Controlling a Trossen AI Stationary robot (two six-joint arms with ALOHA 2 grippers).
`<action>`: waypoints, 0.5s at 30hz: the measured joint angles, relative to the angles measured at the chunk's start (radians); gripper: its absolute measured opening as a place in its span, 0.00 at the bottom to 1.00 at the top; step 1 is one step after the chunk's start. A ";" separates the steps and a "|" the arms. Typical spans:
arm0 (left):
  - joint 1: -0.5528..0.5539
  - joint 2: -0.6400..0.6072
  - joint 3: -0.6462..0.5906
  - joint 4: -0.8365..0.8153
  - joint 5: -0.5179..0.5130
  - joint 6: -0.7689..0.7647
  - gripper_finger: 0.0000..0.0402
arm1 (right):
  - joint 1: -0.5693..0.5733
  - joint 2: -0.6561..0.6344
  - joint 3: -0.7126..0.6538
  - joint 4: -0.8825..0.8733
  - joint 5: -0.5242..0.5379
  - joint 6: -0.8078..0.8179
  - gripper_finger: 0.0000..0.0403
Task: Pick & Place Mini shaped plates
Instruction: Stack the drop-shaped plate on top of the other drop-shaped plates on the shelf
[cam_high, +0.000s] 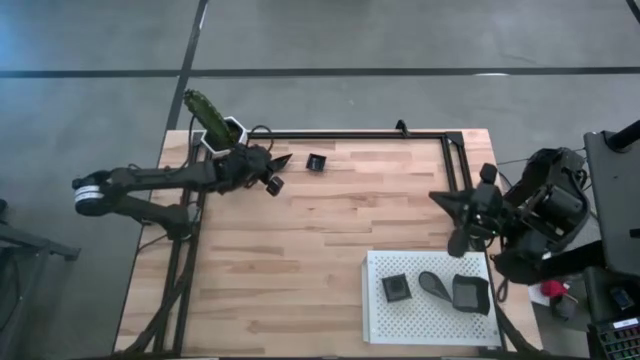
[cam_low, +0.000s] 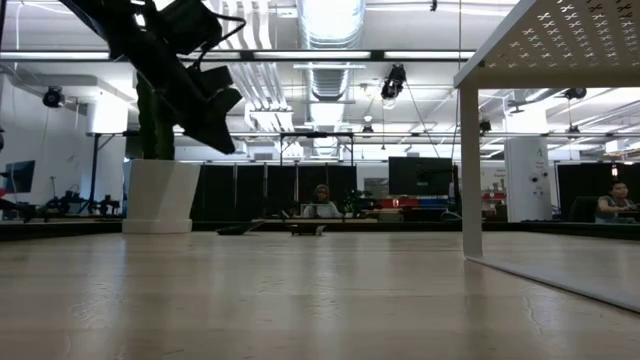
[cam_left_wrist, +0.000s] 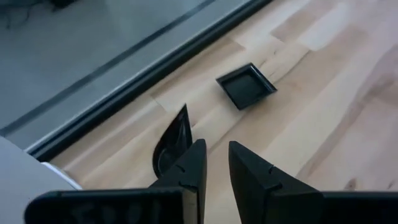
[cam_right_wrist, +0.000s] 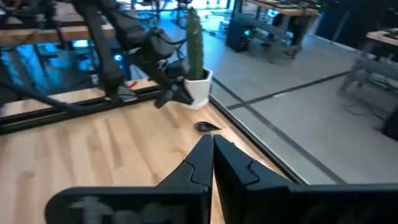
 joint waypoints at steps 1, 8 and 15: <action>0.005 0.004 0.000 0.001 0.011 0.000 0.16 | -0.013 0.000 0.000 0.000 0.000 -0.002 0.02; 0.021 0.083 0.006 0.007 0.029 0.011 0.17 | -0.061 -0.003 0.000 0.000 -0.004 -0.012 0.02; 0.047 0.205 0.067 0.017 0.029 0.004 0.31 | -0.065 -0.003 -0.007 0.002 -0.003 -0.030 0.02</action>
